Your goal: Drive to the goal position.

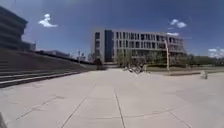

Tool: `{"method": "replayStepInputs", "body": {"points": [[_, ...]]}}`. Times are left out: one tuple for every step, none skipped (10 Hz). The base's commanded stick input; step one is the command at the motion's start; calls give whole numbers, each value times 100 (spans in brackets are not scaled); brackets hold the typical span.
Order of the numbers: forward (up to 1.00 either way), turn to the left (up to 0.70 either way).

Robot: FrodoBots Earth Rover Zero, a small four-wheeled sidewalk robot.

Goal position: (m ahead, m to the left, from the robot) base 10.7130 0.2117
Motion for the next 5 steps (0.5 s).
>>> {"method": "replayStepInputs", "body": {"points": [[100,0],[100,0],[100,0],[100,0],[100,0]]}}
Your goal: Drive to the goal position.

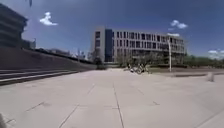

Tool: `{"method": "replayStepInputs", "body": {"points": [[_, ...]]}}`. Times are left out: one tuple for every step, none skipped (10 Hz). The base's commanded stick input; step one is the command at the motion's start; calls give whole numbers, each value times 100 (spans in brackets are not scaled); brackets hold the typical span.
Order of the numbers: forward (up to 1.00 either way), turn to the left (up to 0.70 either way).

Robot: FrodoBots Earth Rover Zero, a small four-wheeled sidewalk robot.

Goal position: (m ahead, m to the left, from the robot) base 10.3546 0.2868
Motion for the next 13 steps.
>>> {"method": "replayStepInputs", "body": {"points": [[100,0],[100,0],[100,0],[100,0],[100,0],[100,0],[100,0],[100,0],[100,0],[100,0],[100,0],[100,0],[100,0]]}}
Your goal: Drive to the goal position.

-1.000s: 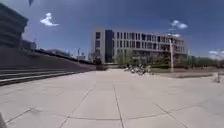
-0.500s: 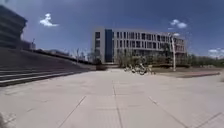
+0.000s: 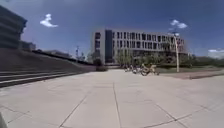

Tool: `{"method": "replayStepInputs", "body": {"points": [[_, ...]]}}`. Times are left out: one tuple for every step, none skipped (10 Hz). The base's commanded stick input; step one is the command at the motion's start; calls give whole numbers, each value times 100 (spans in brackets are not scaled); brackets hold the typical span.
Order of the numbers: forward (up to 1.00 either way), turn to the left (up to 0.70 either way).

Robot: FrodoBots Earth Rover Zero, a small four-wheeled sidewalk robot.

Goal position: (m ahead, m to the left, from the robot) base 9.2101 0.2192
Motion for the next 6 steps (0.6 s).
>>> {"method": "replayStepInputs", "body": {"points": [[0,0],[0,0],[0,0],[0,0],[0,0],[0,0]]}}
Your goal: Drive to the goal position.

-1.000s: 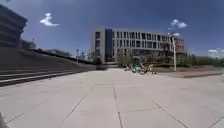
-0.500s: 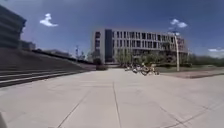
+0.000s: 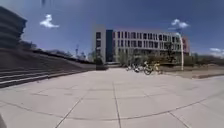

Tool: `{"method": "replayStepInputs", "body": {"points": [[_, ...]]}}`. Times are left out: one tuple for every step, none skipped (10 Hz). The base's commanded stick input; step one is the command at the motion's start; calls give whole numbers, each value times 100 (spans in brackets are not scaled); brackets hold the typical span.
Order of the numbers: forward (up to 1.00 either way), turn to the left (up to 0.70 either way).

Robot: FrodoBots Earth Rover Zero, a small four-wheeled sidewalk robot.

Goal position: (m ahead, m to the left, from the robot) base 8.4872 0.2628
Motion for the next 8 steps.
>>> {"method": "replayStepInputs", "body": {"points": [[0,0],[0,0],[0,0],[22,0],[100,0],[100,0],[100,0],[100,0]]}}
